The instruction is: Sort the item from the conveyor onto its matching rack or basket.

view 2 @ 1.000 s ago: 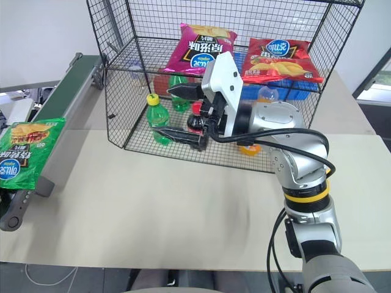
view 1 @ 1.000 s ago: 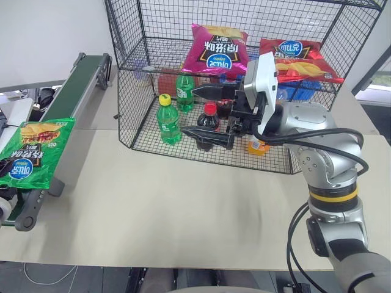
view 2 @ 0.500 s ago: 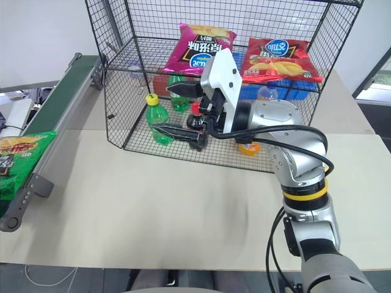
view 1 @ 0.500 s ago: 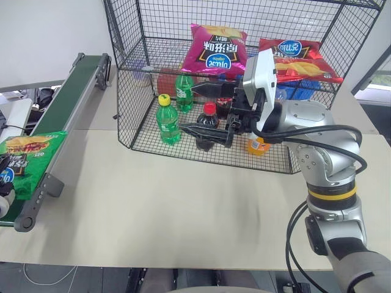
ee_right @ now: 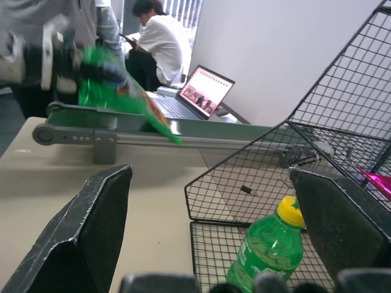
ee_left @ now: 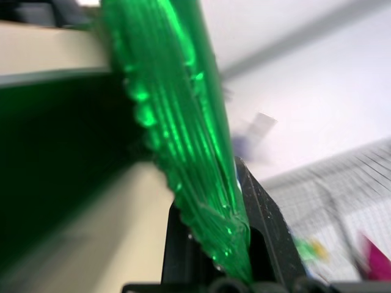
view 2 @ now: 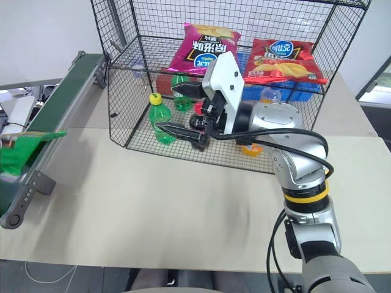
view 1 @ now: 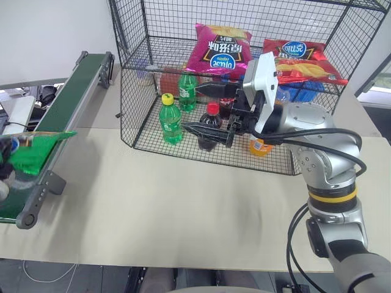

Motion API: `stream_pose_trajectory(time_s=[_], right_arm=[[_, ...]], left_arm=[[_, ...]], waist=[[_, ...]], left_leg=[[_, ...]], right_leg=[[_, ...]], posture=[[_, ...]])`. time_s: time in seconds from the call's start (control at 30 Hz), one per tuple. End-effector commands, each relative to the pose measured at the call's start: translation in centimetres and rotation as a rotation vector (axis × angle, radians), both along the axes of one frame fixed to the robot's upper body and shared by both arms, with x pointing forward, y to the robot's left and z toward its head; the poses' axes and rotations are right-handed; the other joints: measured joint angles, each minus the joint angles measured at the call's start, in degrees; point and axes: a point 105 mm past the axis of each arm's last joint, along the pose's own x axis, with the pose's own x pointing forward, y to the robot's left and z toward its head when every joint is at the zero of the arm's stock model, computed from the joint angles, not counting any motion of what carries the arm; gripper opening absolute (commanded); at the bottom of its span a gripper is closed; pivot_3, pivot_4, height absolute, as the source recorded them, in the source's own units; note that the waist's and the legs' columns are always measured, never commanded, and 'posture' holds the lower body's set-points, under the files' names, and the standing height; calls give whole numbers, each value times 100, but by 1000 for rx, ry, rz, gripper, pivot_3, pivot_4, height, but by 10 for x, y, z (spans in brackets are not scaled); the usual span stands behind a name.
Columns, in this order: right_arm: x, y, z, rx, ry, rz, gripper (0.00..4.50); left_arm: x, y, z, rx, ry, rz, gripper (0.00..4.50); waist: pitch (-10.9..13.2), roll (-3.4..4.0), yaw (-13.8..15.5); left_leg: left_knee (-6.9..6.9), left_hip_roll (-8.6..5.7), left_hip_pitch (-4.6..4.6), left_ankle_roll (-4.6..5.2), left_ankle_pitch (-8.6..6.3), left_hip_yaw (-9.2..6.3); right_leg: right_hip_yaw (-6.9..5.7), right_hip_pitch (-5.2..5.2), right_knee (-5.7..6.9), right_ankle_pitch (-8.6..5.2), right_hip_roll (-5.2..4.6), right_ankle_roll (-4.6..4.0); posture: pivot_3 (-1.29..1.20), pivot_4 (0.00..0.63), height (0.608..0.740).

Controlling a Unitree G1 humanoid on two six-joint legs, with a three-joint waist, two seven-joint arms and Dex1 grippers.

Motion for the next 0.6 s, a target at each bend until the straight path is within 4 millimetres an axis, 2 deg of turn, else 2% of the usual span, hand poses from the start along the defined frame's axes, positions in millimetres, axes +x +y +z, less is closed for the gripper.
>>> stream_pose_trajectory(time_s=[0.03,0.1,0.2,0.33,0.47,0.6], right_arm=[[-5,-7,17,49,-77,-32,4500],[-5,-8,20,59,-81,-40,4500],[-3,-10,26,81,-101,-60,4500],[-3,-12,32,99,-115,-79,4500],[-4,-13,37,119,-131,-99,4500],[-3,-13,38,126,-135,-119,4500]], left_arm=[[-1,-35,28,91,-110,-136,20],[3,-48,33,118,-129,-188,20],[10,-80,47,164,-202,-312,20],[15,-108,58,202,-251,-417,20],[28,-157,90,234,-359,-600,20],[39,-170,111,210,-404,-660,20]], waist=[[0,4,-3],[1,6,-20],[1,5,-12],[3,7,-6],[4,5,72],[3,10,96]], left_leg=[[-3,-1,1,0,0,2],[-5,0,2,0,0,5],[-4,2,2,-2,2,1],[-5,0,1,-4,3,6],[-1,-1,-6,-5,4,3],[-2,-16,-7,-7,6,7]], right_leg=[[1,1,-4,0,-1,0],[2,0,-7,0,4,0],[-2,1,-8,0,19,0],[0,3,-14,0,27,0],[-1,2,-19,0,35,1],[-4,5,-22,0,48,1]], posture=[[0,150,740],[0,150,740],[0,150,740],[0,150,740],[0,150,740],[0,150,740]])
